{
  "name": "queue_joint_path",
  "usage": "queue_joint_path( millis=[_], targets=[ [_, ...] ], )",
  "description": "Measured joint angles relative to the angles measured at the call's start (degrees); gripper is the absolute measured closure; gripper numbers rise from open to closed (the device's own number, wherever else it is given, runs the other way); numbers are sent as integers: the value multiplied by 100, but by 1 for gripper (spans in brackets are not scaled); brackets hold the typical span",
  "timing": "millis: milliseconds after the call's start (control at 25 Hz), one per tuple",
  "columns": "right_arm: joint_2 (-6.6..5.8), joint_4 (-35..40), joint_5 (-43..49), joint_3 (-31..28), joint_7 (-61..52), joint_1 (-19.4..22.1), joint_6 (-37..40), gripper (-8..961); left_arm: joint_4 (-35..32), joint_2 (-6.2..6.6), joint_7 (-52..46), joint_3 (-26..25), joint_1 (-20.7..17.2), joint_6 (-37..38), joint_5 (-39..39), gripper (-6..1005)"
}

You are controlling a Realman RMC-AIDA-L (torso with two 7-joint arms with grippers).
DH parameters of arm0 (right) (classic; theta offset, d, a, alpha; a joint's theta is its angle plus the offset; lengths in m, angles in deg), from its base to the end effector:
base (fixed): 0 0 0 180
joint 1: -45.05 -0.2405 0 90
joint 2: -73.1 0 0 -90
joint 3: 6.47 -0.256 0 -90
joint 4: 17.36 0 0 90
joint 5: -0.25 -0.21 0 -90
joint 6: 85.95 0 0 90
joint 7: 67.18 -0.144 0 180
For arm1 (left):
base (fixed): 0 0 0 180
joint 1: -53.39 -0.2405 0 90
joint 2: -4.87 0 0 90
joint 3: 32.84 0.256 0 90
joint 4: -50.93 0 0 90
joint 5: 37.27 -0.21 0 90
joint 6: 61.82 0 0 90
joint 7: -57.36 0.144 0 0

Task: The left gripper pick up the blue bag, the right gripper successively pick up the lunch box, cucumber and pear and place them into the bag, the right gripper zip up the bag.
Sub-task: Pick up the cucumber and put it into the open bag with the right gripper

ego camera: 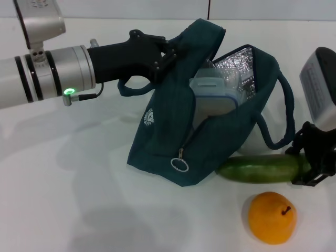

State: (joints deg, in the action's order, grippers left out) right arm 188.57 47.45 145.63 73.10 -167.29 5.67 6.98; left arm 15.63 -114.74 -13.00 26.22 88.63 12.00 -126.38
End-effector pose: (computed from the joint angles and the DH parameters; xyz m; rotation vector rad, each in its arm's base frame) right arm 0.2025 0.3546 -0.0035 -3.0328 -0.0523 -0.7696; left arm -0.1949 0.3784 -0.0240 -2.6041 -0.3288 -0.8428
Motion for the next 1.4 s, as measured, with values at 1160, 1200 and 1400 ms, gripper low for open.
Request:
queue_joint_path(
  millis=[1160,1200,1400],
  targets=[
    [-33,152,-2417,-5029,2916,1884,2608,330,3,-10,-22,19,-63,535,316,927],
    [-31,162,-2460,-5032,2846,1880,2604,330,2,-5,-24,18,-64,586,317,927],
    [-25,179,-2988,-5043,2398,1809,2512,330,-2,3,-25,18,-64,679,318,926]
  ],
)
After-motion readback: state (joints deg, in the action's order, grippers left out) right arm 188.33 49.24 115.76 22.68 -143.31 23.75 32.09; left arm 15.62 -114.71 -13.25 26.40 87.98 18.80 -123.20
